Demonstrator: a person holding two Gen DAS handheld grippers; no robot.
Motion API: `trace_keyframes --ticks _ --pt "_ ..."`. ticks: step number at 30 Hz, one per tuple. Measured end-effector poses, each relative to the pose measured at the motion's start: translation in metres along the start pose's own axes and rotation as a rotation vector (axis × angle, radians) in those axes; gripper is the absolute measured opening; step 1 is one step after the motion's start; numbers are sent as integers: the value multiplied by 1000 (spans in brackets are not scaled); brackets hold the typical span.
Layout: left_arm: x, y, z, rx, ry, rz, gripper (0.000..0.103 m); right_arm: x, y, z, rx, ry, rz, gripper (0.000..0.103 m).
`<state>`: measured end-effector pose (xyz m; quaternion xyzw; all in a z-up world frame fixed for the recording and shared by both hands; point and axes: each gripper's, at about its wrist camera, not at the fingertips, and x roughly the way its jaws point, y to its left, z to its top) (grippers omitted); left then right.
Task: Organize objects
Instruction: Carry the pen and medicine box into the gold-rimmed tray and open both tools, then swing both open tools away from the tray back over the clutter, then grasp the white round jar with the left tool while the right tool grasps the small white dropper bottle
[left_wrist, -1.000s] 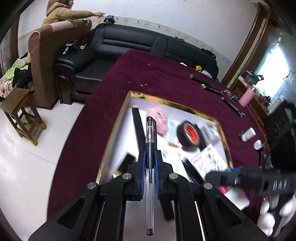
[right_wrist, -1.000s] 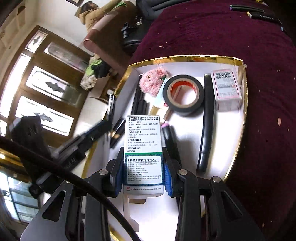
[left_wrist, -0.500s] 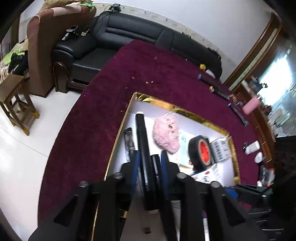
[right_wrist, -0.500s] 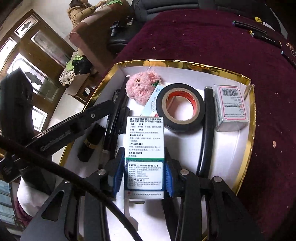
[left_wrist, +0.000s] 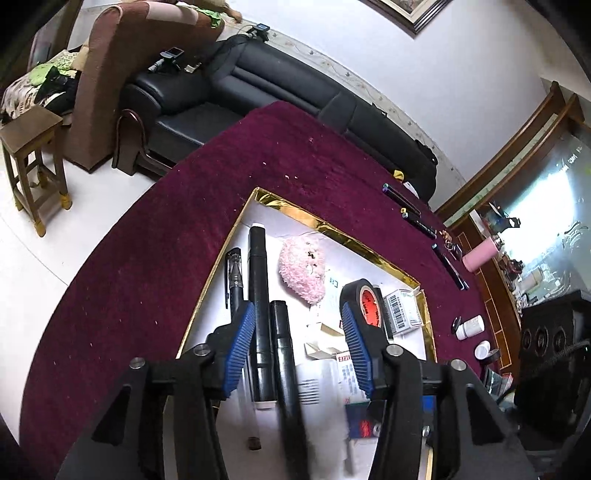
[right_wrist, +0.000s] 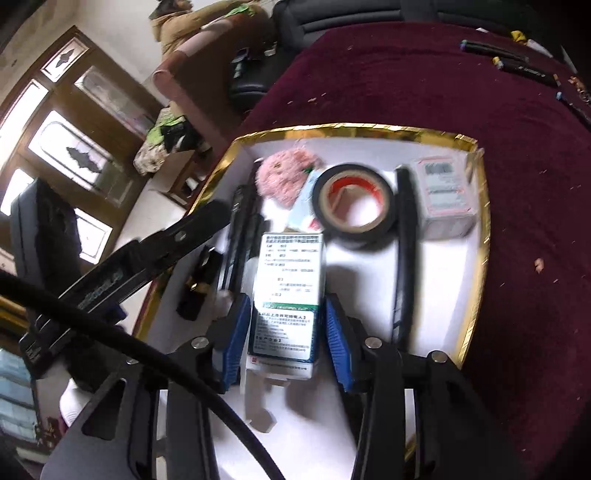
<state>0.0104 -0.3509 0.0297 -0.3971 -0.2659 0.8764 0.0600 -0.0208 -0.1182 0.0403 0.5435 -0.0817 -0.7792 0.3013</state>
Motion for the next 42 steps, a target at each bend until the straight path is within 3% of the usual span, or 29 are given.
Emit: trace_keyframes --ticks 4,8,10,11,17,20,21,22,23,24,25,27,28,30,34,37,42 --pt "-11 -2 1 -24 -30 -10 44 -13 -7 -3 1 -34 -18 40" --pt "-42 -24 0 29 -108 -9 45 -45 -31 -12 51 -83 -4 43" --pt "-53 -43 -5 73 -123 -25 58 -63 -49 -19 77 -104 -19 45" --pt "-55 -52 -8 91 -120 -34 68 -70 -59 -23 91 -115 -23 45" --pt "-43 -120 -39 196 -31 -151 68 -139 -119 -50 187 -234 -79 45" --pt "-28 -162 -57 257 20 -175 68 -195 -140 -68 193 -368 -197 46" --pt "-23 -175 -63 282 34 -181 68 -220 -143 -78 166 -447 -292 50" --pt "-16 -189 -69 315 53 -184 68 -239 -146 -88 153 -516 -352 69" --pt "-7 -205 -77 355 76 -186 68 -251 -150 -95 155 -564 -367 96" --pt "0 -218 -82 386 92 -187 68 -271 -167 -109 202 -654 -324 103" --pt "9 -235 -87 425 103 -188 68 -281 -184 -117 267 -698 -251 103" --pt "24 -265 -95 515 95 -180 68 -282 -240 -131 473 -654 4 103" --pt "31 -280 -99 558 86 -182 68 -277 -257 -136 531 -628 65 102" --pt "47 -312 -107 664 75 -175 67 -270 -280 -148 597 -614 43 102" --pt "97 -360 -111 835 34 -88 67 -258 -304 -163 635 -589 26 102" --pt "135 -374 -108 864 78 -48 67 -258 -312 -167 632 -588 15 101" --pt "181 -386 -105 867 124 -46 67 -268 -322 -167 597 -590 -2 101"
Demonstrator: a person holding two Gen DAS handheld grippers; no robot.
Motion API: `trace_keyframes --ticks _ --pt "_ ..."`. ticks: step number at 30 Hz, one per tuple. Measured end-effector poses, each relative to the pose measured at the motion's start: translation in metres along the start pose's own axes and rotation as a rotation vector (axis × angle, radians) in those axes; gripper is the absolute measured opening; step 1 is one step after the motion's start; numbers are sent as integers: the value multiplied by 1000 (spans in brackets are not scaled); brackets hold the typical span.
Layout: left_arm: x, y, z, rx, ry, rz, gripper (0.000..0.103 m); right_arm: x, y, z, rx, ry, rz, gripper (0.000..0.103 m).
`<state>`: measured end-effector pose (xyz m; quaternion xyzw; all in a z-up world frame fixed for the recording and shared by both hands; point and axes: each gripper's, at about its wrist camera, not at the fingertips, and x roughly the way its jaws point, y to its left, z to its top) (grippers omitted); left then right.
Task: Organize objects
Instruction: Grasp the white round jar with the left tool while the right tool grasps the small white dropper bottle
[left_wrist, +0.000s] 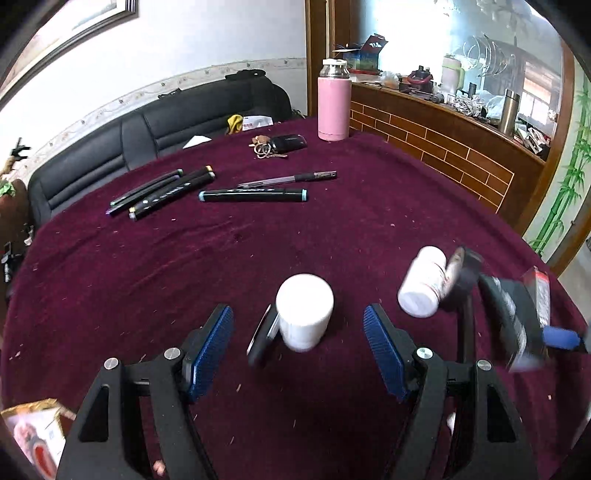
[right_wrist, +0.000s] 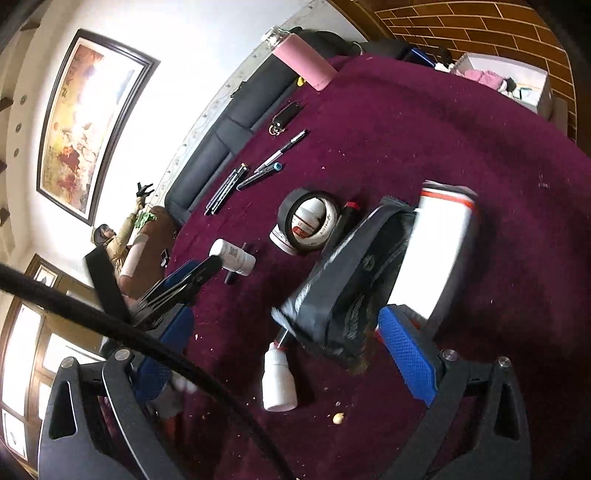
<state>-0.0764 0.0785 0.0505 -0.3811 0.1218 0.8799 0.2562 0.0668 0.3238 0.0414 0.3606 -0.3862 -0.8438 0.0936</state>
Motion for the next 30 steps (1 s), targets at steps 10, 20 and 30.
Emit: trace_keyframes --ticks 10,20,30 --pt "29 -1 9 -51 57 -49 30 8 3 -4 -64 22 11 101" --pt "-79 47 -34 -246 -76 -130 30 26 40 3 -185 75 -13 101" --pt "-127 62 -93 -316 -97 -187 30 70 88 -32 -413 236 -218 54"
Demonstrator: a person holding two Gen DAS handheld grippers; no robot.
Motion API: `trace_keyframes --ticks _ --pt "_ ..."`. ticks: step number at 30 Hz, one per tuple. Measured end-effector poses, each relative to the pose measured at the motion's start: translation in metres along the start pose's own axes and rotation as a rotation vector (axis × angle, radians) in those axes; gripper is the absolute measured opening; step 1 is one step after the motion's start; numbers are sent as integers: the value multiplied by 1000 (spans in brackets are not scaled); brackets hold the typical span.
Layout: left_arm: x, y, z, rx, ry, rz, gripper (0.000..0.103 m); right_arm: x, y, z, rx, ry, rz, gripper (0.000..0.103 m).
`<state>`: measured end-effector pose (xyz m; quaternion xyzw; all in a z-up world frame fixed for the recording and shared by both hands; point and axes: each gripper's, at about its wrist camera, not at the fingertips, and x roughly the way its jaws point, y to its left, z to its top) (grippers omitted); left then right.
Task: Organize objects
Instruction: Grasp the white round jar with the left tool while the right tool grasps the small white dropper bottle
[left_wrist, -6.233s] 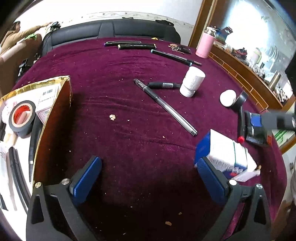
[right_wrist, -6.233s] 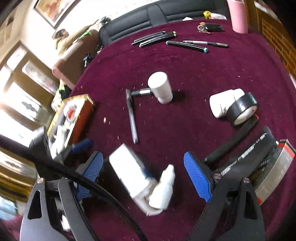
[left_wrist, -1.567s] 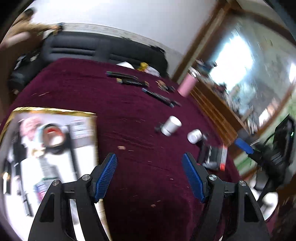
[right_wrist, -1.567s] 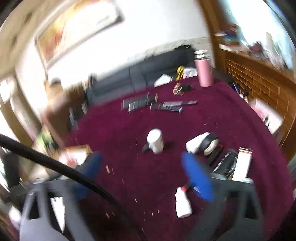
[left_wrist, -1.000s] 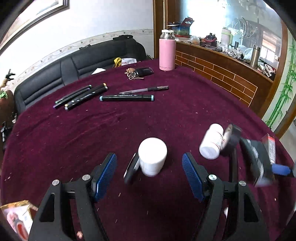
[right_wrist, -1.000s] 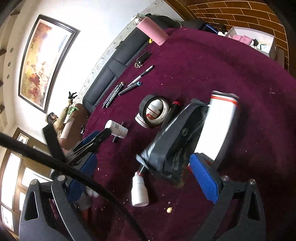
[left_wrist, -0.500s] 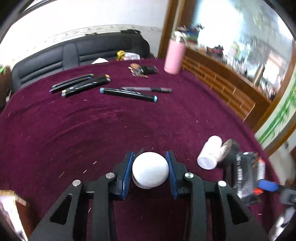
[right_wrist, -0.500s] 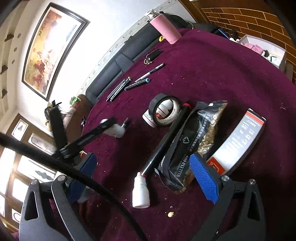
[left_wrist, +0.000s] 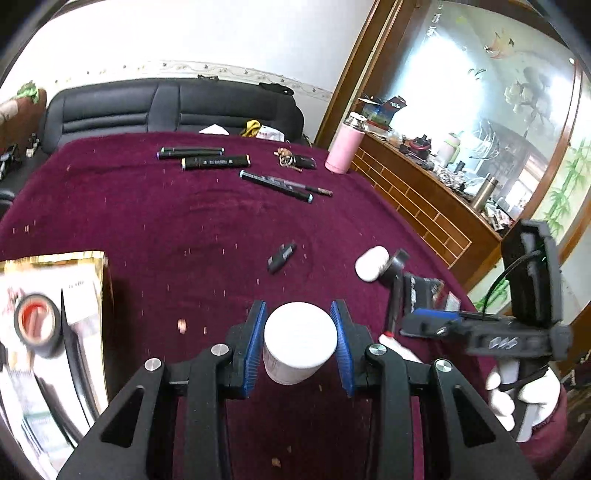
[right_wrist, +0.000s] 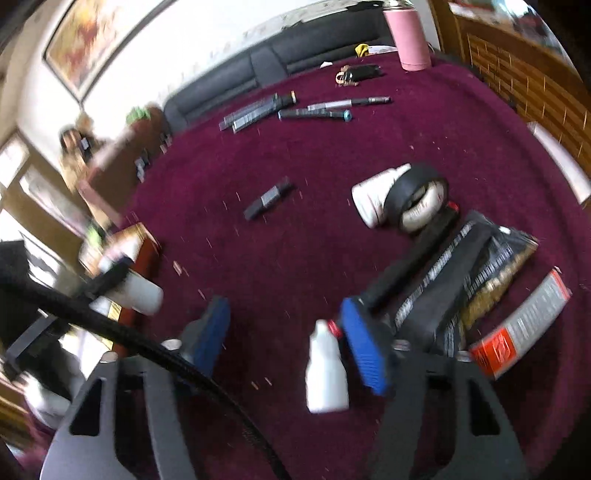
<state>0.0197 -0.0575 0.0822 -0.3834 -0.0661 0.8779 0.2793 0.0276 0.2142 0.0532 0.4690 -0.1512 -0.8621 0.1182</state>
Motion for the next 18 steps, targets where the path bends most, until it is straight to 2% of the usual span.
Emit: trace_keyframes --ticks 2,4,7,10,14,18 --pt "-3 2 -8 -15 5 -22 30 3 9 -13 -60 11 -84 47" --pt "-7 4 -14 -29 4 -31 30 6 13 -25 -105 11 -172 47" --pt "-13 6 -22 -52 0 -41 30 16 13 -34 -134 33 -251 43" --pt "-21 10 -28 -79 -7 -40 30 23 12 -34 -128 52 -242 38" --pt "-35 17 -37 -100 -20 -32 30 31 8 -34 -116 47 -235 25" --pt "-47 26 -44 -121 -42 -15 30 26 4 -34 -85 63 -199 24"
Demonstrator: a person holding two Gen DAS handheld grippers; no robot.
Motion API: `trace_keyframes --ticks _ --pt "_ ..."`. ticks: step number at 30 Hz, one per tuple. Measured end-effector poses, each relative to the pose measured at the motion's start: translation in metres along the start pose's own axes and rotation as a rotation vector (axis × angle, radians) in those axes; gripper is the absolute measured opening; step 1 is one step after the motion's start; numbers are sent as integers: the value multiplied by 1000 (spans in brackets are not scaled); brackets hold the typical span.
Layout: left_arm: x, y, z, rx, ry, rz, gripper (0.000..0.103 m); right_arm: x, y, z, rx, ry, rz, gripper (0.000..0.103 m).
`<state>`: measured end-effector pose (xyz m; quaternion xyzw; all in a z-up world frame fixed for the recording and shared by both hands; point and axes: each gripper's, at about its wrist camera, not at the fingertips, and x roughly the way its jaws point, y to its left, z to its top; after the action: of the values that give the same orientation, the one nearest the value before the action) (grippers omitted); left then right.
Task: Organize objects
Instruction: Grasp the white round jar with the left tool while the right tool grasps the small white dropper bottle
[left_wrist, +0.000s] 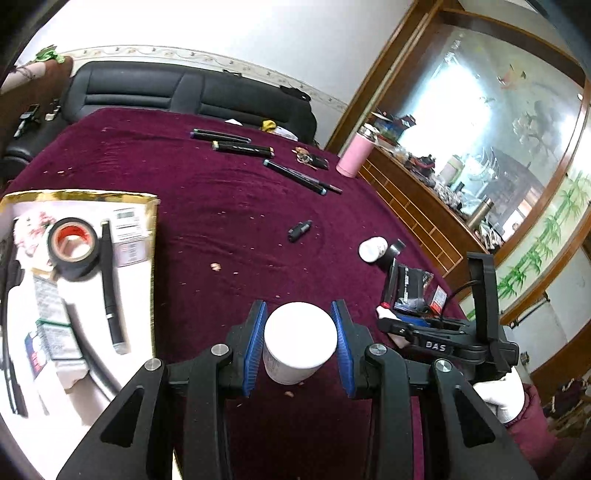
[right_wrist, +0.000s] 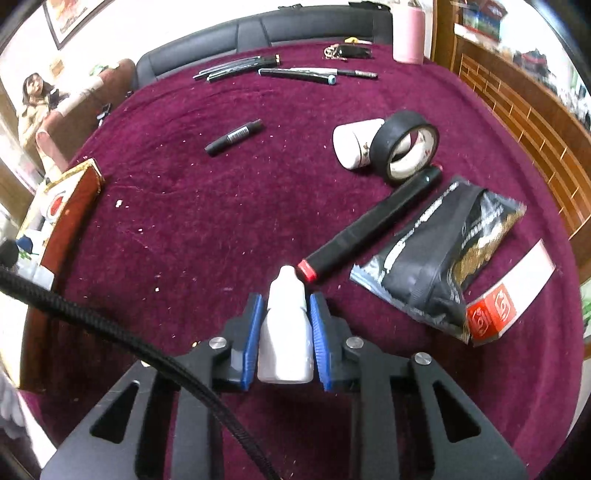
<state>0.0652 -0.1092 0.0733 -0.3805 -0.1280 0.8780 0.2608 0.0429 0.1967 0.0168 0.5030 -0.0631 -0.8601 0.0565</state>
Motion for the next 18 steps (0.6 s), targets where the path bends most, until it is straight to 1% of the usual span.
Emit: trace_keyframes --ticks 5,8,10,12,14,17,18 --pt "-18 15 -2 -47 -38 26 30 -8 -12 -3 100 19 154 24" --pt "-34 26 -4 -64 -62 50 30 -18 -11 -2 142 14 282 24" --pt "-45 35 -5 -86 -77 59 30 -26 -3 0 153 10 374 24" --pt "-63 50 -7 -115 -105 88 30 -32 12 4 146 8 450 24" --pt "-78 64 -11 -142 -129 112 30 -36 33 8 119 12 503 24" --pt "-99 89 -18 -192 -149 150 30 -37 74 13 51 32 562 24" --pt "-104 98 -21 -205 -150 158 30 -36 94 16 20 47 589 24"
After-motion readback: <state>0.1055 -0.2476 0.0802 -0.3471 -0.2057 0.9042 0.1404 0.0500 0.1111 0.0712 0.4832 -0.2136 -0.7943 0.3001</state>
